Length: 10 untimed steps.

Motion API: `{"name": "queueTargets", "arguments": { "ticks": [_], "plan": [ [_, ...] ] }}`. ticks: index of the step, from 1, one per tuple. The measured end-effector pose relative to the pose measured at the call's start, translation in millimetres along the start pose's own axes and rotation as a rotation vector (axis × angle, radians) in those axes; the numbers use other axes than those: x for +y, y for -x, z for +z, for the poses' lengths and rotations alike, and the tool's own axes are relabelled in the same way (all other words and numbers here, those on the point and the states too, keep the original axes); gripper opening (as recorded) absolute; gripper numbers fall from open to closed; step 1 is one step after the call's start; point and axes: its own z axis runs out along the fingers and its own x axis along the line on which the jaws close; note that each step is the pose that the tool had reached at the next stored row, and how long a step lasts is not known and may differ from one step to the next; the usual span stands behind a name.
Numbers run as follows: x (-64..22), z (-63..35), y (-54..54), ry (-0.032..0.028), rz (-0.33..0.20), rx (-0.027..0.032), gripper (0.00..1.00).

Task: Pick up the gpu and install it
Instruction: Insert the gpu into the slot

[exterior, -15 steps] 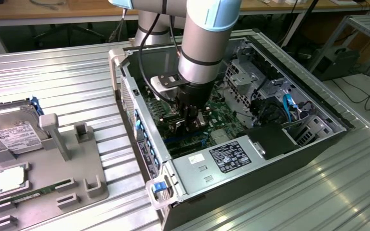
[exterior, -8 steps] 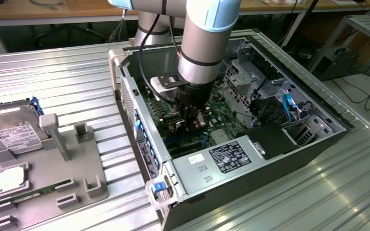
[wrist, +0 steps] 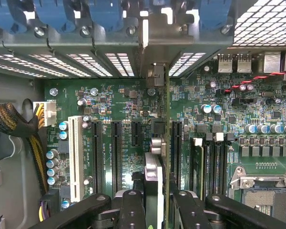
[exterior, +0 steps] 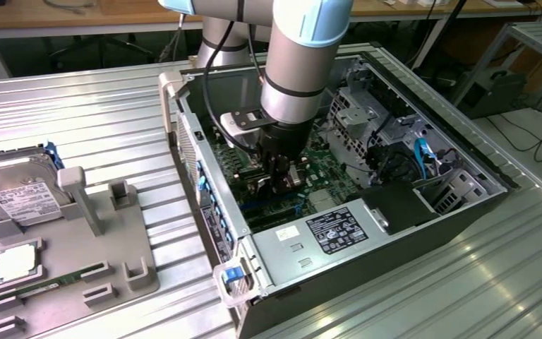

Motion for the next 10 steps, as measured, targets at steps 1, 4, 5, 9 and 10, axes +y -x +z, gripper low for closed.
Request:
{"name": "queueTargets", "arguments": {
  "ticks": [1, 4, 5, 9, 10],
  "plan": [
    [0.0, 0.0, 0.0, 0.0000, 0.000, 0.0000, 0.28],
    [0.0, 0.0, 0.0, 0.0001, 0.000, 0.0001, 0.28],
    [0.0, 0.0, 0.0, 0.0000, 0.000, 0.0000, 0.28],
    [0.0, 0.0, 0.0, 0.0001, 0.000, 0.0001, 0.28],
    [0.0, 0.0, 0.0, 0.0000, 0.000, 0.0000, 0.28]
  ]
}}
